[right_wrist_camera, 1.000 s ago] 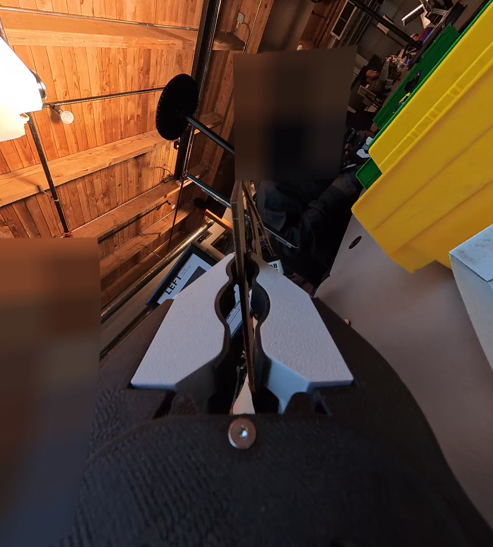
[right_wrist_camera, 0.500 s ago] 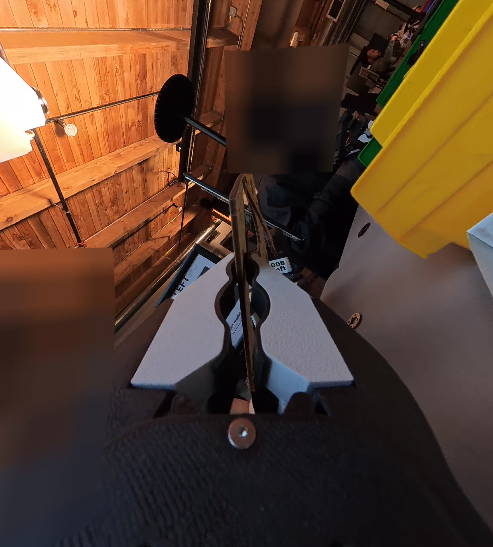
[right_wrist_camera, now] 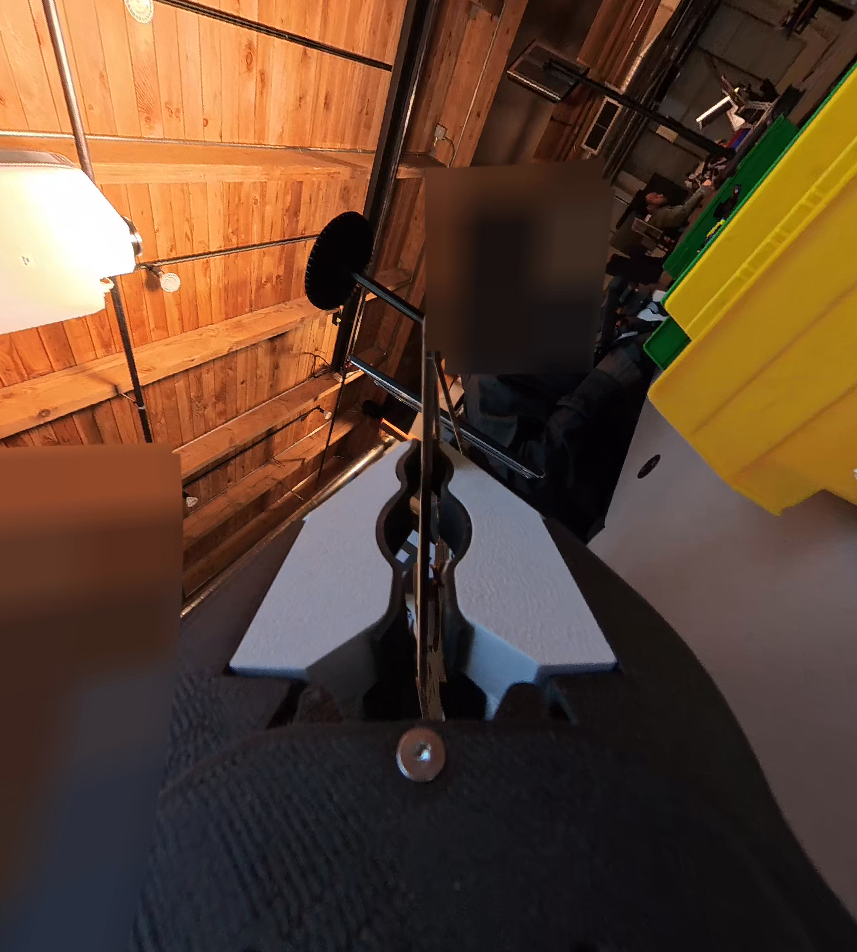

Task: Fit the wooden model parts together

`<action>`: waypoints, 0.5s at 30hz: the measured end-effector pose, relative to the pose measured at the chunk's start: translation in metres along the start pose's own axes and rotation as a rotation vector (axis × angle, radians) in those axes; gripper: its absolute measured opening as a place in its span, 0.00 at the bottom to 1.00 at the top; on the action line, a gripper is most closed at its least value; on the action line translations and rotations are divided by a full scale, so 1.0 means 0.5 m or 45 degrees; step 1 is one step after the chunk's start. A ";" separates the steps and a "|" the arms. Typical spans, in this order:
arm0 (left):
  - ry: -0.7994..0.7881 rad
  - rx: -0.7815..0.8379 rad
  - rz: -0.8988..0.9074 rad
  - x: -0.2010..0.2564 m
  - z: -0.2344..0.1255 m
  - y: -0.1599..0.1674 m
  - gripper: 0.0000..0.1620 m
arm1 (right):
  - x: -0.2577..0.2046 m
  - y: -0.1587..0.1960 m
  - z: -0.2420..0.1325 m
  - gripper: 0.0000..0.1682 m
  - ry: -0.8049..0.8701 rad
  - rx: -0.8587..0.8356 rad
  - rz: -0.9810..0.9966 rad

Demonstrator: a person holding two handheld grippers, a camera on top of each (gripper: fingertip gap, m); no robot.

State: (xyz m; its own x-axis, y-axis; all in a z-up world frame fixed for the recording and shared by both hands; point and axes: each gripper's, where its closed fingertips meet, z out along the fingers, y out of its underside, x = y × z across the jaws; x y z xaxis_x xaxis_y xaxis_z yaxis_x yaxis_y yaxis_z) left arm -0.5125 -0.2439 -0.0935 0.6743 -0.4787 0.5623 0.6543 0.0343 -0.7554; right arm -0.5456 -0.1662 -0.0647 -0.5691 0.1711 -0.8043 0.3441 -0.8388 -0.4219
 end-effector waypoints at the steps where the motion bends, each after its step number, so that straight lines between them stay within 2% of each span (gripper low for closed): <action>1: -0.033 0.008 -0.017 -0.004 0.007 0.001 0.16 | 0.010 0.011 0.002 0.01 0.037 -0.030 -0.022; 3: -0.069 -0.029 -0.073 -0.008 0.022 0.019 0.17 | 0.024 0.017 0.004 0.00 0.089 -0.029 -0.067; 5: -0.116 -0.085 -0.093 -0.017 0.025 0.039 0.04 | 0.017 0.017 0.002 0.00 0.035 -0.018 -0.006; 7: -0.160 -0.098 -0.124 -0.026 0.023 0.046 0.00 | 0.024 0.018 -0.001 0.00 0.052 -0.016 0.000; 11: -0.163 -0.106 -0.224 -0.037 0.016 0.045 0.00 | 0.037 0.021 -0.001 0.02 0.151 -0.024 -0.042; 15: -0.149 -0.025 -0.288 -0.038 0.014 0.035 0.00 | 0.045 0.018 -0.014 0.19 0.333 -0.006 -0.219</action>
State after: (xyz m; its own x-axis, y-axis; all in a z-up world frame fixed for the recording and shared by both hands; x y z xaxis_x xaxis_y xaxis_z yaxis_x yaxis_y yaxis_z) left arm -0.5113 -0.2282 -0.1151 0.5470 -0.3673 0.7522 0.7873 -0.0795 -0.6114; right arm -0.5499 -0.1663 -0.0897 -0.4080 0.4379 -0.8011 0.2635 -0.7836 -0.5626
